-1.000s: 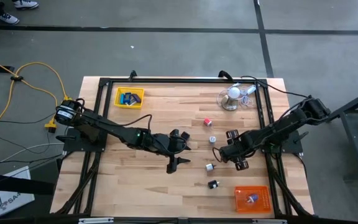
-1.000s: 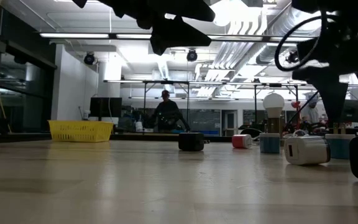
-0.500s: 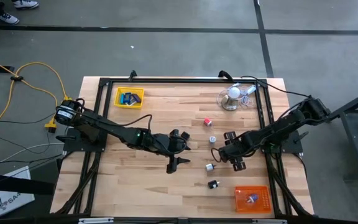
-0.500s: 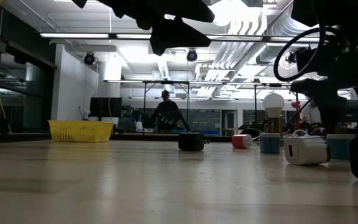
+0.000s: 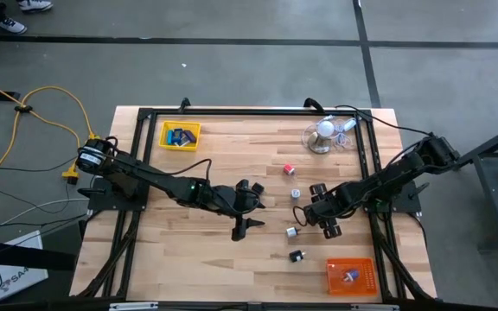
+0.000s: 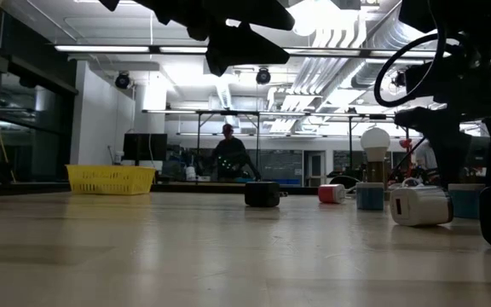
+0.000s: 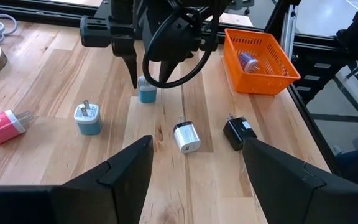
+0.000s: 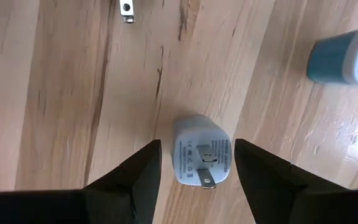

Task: Pick & Place Office items
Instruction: Put the bottom blue charger adapter into the orange bin

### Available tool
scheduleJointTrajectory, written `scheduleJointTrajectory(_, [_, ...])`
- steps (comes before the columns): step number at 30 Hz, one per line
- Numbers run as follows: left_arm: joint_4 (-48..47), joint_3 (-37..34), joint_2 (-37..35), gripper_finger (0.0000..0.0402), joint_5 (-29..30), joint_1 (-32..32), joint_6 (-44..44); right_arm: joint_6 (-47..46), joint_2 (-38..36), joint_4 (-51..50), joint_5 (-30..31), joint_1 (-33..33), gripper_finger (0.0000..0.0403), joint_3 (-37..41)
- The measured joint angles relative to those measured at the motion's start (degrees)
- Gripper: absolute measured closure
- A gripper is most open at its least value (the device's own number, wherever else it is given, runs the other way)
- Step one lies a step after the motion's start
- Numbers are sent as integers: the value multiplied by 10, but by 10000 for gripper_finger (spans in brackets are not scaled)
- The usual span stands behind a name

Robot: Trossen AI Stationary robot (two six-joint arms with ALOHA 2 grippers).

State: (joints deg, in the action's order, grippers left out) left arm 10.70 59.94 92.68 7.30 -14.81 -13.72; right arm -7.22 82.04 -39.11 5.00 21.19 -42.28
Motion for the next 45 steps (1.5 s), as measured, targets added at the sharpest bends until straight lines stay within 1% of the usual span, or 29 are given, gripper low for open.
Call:
scheduleJointTrajectory(4, [0, 0, 0, 159, 0, 0, 0, 0, 0, 1, 0, 0, 218, 0])
scheduleJointTrajectory(22, [0, 0, 0, 159, 0, 0, 0, -4, 0, 4, -5, 0, 268, -1])
scheduleJointTrajectory(39, [-1, 0, 0, 159, 0, 0, 0, -5, 0, 4, -7, 2, 272, -1])
scheduleJointTrajectory(45, [-1, 0, 0, 159, 0, 0, 0, -2, -7, -13, -10, 2, 272, -30])
